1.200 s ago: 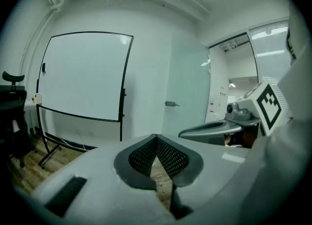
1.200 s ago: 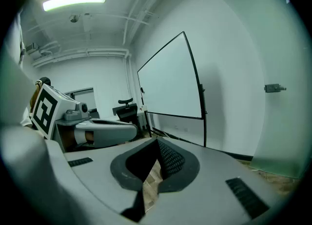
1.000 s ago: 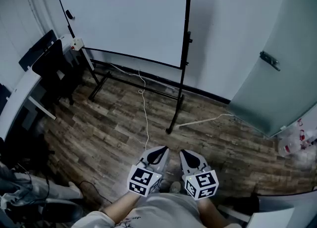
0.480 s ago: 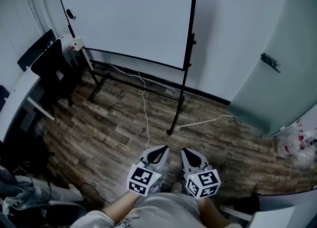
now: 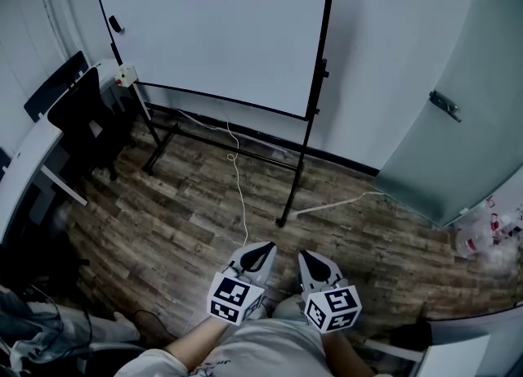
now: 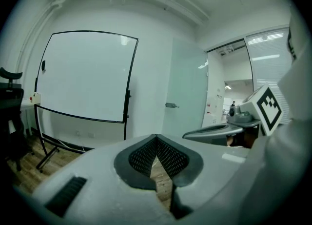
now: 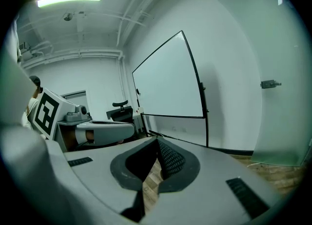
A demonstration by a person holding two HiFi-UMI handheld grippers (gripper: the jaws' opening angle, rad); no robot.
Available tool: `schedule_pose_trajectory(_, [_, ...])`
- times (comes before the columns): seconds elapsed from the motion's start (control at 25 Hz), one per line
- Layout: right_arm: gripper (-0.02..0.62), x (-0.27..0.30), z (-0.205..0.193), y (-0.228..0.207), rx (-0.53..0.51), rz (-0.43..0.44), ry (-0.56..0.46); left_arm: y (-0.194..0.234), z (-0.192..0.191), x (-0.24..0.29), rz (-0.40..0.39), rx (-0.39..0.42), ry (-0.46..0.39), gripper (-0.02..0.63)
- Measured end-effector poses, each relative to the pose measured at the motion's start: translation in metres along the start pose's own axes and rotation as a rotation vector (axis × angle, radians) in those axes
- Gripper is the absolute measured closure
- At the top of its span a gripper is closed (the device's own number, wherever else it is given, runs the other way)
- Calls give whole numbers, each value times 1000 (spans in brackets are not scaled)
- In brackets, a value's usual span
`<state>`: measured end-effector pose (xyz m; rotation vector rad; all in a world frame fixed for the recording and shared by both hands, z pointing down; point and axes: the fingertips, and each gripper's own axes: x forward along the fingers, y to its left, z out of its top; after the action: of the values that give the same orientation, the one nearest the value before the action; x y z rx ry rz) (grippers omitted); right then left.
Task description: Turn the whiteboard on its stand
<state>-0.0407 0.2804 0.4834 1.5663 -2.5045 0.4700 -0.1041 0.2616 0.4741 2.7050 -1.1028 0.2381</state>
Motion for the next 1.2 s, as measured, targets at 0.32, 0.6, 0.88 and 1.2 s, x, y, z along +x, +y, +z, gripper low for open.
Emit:
schedule_pose_trajectory(0.32, [589, 24, 11, -16, -7, -4, -27, 17, 4, 28, -20, -4, 2, 595])
schedule_pose_trajectory(0.6, [589, 83, 32, -62, -33, -5, -35, 56, 14, 86, -5, -2, 9, 595])
schedule_pose_trajectory(0.88, [589, 153, 77, -130, -60, -2, -26, 108, 54, 169, 20, -3, -14, 595])
schedule_pose_trajectory(1.2, [589, 214, 125, -200, -99, 23, -22, 152, 97, 254, 57, -10, -43, 595])
